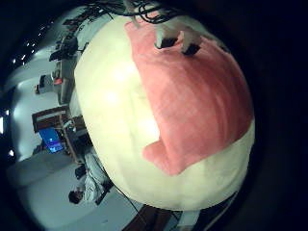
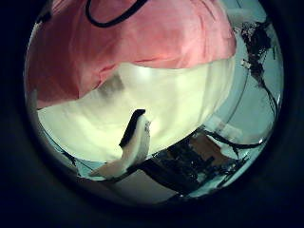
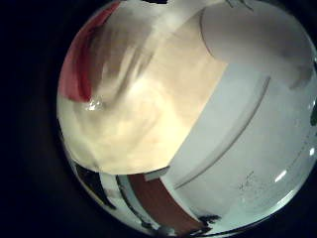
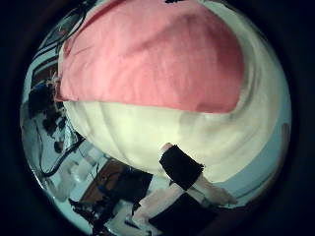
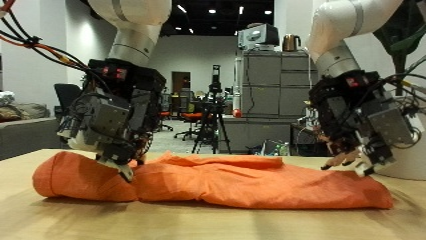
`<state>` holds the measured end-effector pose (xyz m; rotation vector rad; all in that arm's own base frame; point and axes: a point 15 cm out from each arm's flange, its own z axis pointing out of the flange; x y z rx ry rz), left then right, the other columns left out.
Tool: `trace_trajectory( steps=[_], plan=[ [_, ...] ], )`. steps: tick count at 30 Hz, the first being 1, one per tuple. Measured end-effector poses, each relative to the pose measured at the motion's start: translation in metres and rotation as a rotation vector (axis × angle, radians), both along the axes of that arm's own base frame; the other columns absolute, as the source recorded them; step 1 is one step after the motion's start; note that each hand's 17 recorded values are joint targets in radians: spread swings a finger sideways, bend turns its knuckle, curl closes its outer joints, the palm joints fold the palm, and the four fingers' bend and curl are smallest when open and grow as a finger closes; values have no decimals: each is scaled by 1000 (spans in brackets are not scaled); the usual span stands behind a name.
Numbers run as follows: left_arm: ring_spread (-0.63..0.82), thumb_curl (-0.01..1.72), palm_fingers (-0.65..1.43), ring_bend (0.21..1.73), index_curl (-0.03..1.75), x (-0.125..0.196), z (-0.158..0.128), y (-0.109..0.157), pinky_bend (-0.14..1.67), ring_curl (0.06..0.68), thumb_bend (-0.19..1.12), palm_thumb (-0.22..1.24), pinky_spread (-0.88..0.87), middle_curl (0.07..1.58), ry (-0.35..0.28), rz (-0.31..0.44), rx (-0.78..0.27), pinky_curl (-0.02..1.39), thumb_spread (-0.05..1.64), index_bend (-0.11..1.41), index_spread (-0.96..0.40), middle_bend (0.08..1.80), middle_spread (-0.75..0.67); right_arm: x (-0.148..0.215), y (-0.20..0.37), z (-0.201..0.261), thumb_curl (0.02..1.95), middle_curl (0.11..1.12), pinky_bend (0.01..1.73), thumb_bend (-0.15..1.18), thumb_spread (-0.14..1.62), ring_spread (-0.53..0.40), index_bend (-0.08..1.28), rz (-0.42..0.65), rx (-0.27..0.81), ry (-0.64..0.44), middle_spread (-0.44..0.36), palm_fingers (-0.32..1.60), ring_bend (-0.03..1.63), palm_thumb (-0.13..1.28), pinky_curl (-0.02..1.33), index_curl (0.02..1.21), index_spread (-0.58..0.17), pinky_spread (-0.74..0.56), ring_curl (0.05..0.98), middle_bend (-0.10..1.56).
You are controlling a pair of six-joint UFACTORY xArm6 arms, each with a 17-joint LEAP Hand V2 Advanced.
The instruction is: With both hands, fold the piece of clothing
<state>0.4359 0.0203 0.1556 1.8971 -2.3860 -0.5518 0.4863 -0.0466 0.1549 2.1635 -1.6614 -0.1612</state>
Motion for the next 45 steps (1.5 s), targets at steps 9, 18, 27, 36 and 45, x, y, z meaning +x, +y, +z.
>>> trace_trajectory(
  steps=[9, 18, 27, 36, 45],
  plan=[
    [411, 272, 26, 503, 319, -4, -15, 11, 373, 244, -9, 410, 406, 311, 35, -2, 23, 313, 1210, 161, 34, 188, 197, -2, -1, -25, 305, 361, 273, -11, 1232, 143, 184, 10, -9, 41, -142, 198, 276, 619, 297, 315, -406, 308, 234, 228],
    [385, 272, 40, 509, 312, -35, -10, 21, 368, 242, -12, 443, 387, 321, 88, -9, 54, 314, 1232, 161, 46, 188, 166, -23, -13, -6, 320, 365, 231, -8, 1235, 104, 170, -6, -16, 85, -152, 252, 271, 664, 293, 313, -401, 316, 239, 240],
    [367, 267, 58, 498, 317, -64, 11, 16, 362, 236, -14, 446, 372, 323, 85, -45, 67, 313, 1238, 167, 47, 188, 148, -52, -24, 17, 325, 362, 221, -14, 1241, 85, 167, 2, -22, 84, -151, 264, 255, 684, 294, 306, -401, 316, 238, 231],
    [355, 265, 72, 504, 317, -51, 56, 6, 359, 233, -14, 447, 358, 322, 8, -32, 28, 315, 1238, 165, 47, 188, 145, -45, -27, 33, 345, 354, 261, -12, 1215, 90, 141, -1, -9, 39, -118, 219, 298, 719, 309, 281, -382, 310, 255, 192],
    [336, 268, 78, 504, 315, -47, 86, 5, 357, 231, -13, 459, 342, 324, -46, -20, 12, 317, 1238, 164, 48, 187, 144, -29, -4, 8, 367, 342, 354, -27, 1104, 111, 134, 66, -6, 26, -89, 125, 345, 713, 333, 248, -375, 309, 268, 183]
  ],
)
